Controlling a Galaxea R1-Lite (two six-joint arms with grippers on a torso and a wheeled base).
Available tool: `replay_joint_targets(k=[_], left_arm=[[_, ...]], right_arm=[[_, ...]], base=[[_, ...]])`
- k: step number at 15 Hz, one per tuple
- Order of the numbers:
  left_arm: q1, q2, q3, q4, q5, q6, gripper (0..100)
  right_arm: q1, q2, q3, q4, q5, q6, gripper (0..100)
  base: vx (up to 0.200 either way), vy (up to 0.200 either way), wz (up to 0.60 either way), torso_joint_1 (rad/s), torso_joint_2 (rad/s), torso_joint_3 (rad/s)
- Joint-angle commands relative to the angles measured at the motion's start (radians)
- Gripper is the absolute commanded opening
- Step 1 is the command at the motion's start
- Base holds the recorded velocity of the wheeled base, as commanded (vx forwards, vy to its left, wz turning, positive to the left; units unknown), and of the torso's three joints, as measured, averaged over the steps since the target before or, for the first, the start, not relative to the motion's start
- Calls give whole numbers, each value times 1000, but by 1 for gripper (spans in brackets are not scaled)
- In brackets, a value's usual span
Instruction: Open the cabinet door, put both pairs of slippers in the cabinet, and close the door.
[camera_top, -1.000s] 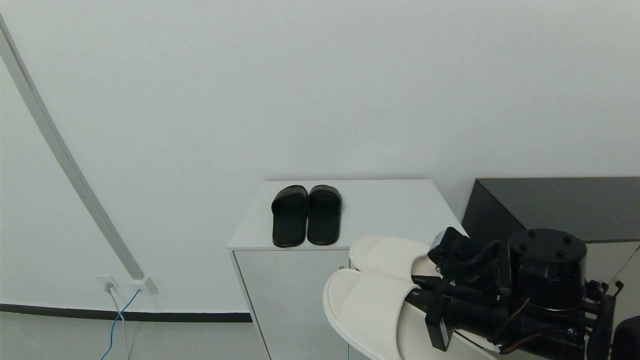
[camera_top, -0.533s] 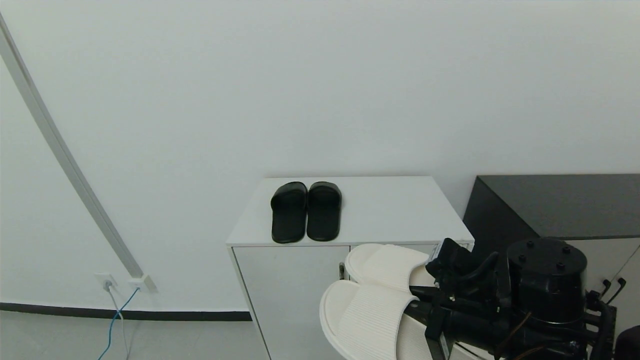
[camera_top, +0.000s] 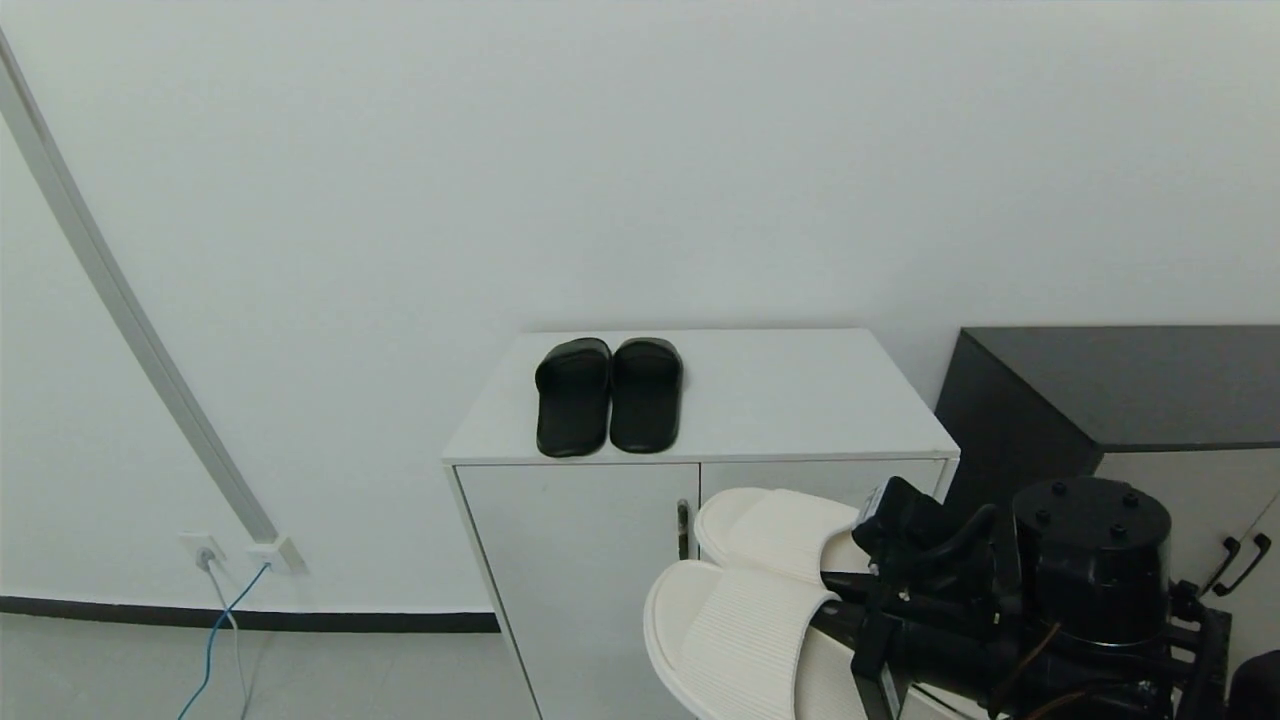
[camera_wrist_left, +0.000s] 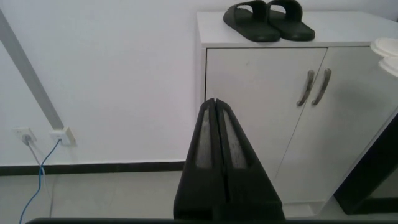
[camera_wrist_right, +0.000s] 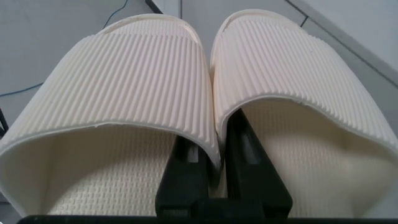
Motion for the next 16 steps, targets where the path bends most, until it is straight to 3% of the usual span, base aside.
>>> replay_joint_targets(k=[1,2,16], left_arm=[[0,0,0,0,0,0,0],[0,0,0,0,0,-2,100],[0,0,0,0,2,-2,100]], right_arm=[[0,2,0,0,0,-2,0],[0,1,0,0,0,-2,0],[4,2,20,-12,0,-24,0]], base=[[0,0,0,-178,408,227],[0,0,0,-207,481,271],[0,0,0,-200,525,320]])
